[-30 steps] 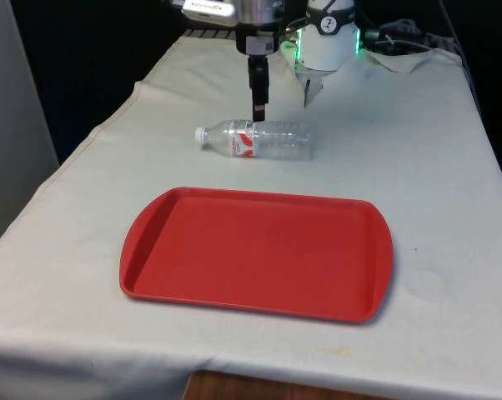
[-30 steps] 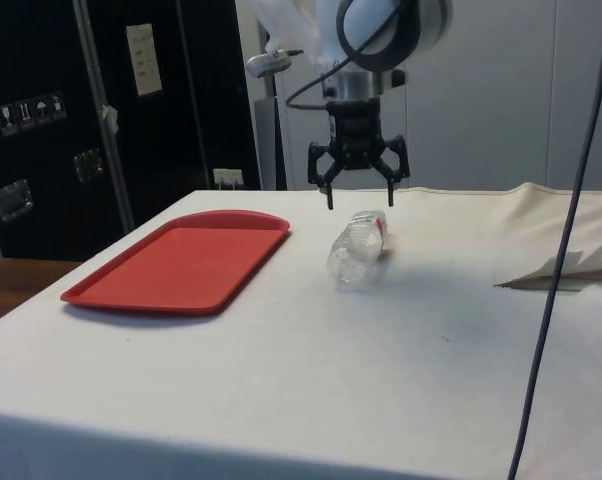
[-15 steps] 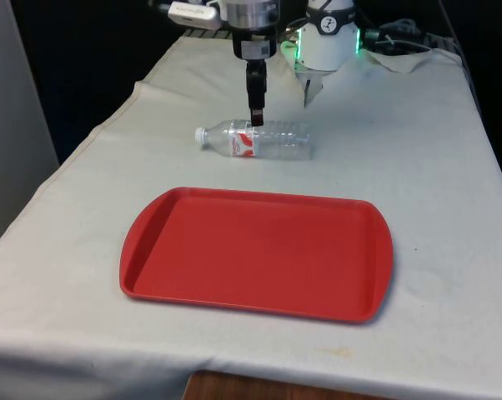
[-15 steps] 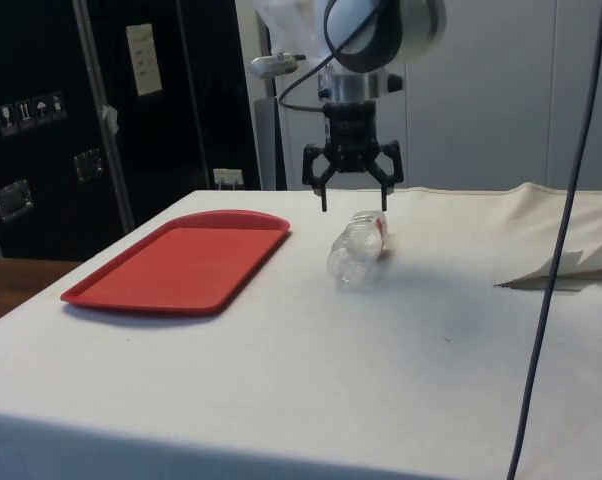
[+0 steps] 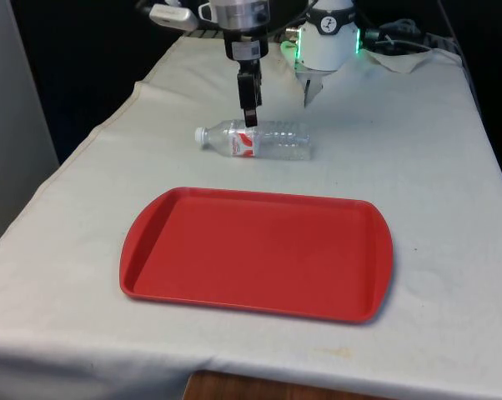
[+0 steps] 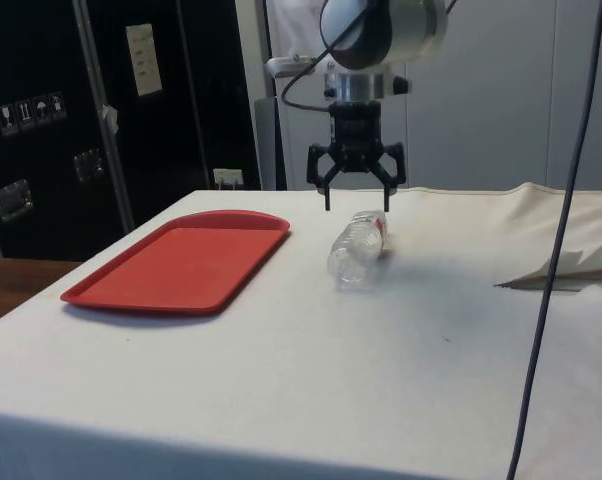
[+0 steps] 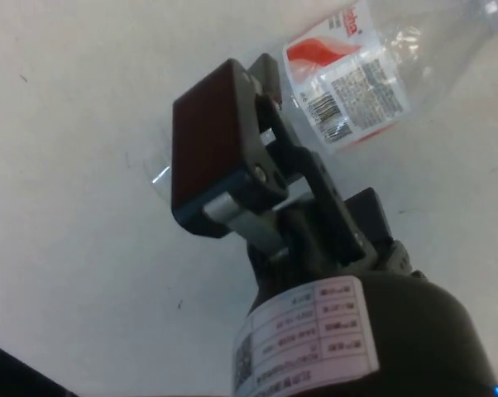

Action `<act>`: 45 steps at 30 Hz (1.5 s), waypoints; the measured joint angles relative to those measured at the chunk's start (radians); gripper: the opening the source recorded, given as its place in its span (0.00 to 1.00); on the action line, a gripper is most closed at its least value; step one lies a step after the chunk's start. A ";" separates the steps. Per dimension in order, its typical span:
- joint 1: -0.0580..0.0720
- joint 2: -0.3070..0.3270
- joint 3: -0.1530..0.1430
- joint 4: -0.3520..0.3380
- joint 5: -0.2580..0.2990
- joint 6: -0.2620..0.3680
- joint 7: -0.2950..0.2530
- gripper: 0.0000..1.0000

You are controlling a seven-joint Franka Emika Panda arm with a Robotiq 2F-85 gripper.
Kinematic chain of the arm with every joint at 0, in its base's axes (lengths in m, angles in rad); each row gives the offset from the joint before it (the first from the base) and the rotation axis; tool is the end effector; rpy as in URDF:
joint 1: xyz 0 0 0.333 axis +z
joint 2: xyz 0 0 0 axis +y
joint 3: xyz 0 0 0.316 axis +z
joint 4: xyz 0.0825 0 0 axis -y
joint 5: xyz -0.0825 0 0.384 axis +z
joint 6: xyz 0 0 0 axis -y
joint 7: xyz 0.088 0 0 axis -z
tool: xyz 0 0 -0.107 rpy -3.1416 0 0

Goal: Place the bottle upright on the tray.

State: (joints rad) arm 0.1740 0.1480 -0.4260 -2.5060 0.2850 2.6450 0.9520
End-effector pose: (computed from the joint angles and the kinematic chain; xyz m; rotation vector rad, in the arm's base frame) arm 0.4508 -0.1282 0.2312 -2.2955 2.0335 0.0232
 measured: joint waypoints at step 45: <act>-0.017 0.090 -0.111 0.116 0.244 -0.212 -0.239 1.00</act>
State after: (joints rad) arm 0.1570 0.2380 -0.5370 -2.3900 0.5290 2.4330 0.7130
